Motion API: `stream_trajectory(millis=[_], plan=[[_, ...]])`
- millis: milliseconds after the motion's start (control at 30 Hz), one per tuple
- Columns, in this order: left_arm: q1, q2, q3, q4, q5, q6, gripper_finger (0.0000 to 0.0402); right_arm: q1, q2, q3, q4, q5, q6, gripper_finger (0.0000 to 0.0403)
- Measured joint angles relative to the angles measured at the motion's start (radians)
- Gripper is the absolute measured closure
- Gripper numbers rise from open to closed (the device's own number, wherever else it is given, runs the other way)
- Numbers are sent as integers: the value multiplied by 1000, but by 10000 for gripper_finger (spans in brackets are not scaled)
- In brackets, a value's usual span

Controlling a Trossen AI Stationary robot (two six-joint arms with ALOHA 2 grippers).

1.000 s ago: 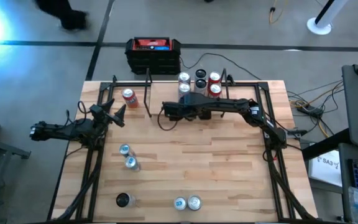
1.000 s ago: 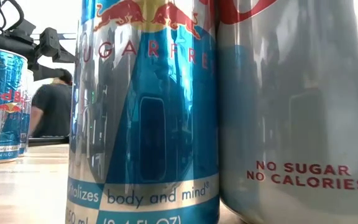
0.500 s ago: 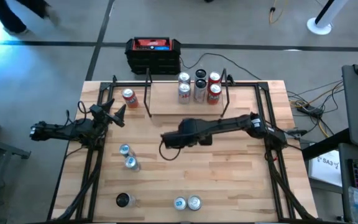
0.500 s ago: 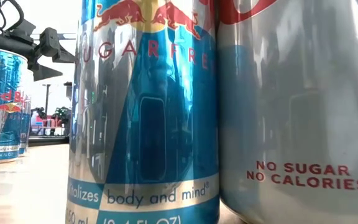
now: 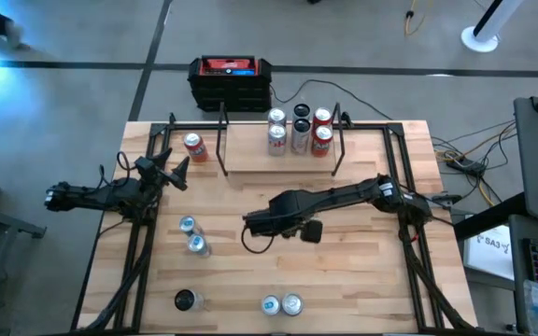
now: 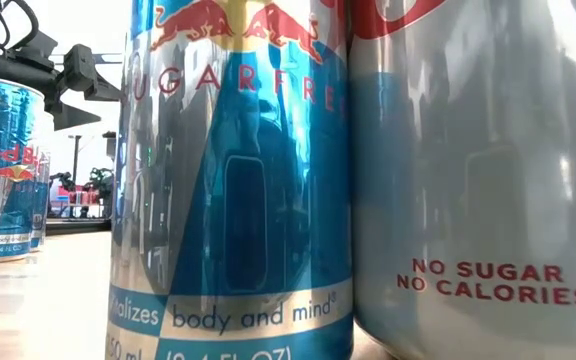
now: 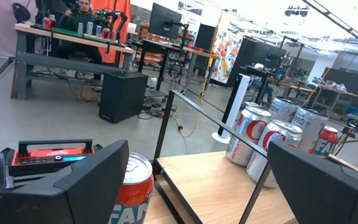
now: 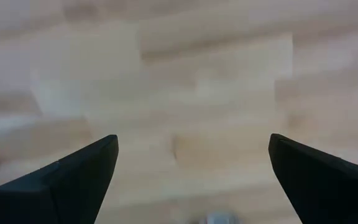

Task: Place canned beverage on shelf
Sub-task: Put the bottom blue soda can on the shelf

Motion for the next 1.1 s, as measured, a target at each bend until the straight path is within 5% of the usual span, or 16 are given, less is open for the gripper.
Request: stream_trajectory(millis=[300, 500, 667, 1100], plan=[[0, 0, 0, 0, 0, 0, 33, 86, 0, 3, 38, -174, 62, 3], [0, 0, 0, 0, 0, 0, 33, 207, 0, 3, 141, -172, 284, 3], [0, 0, 0, 0, 0, 0, 33, 260, 0, 2, 146, -67, 385, 3], [0, 0, 0, 0, 0, 0, 33, 242, 0, 2, 235, -40, 144, 3]])
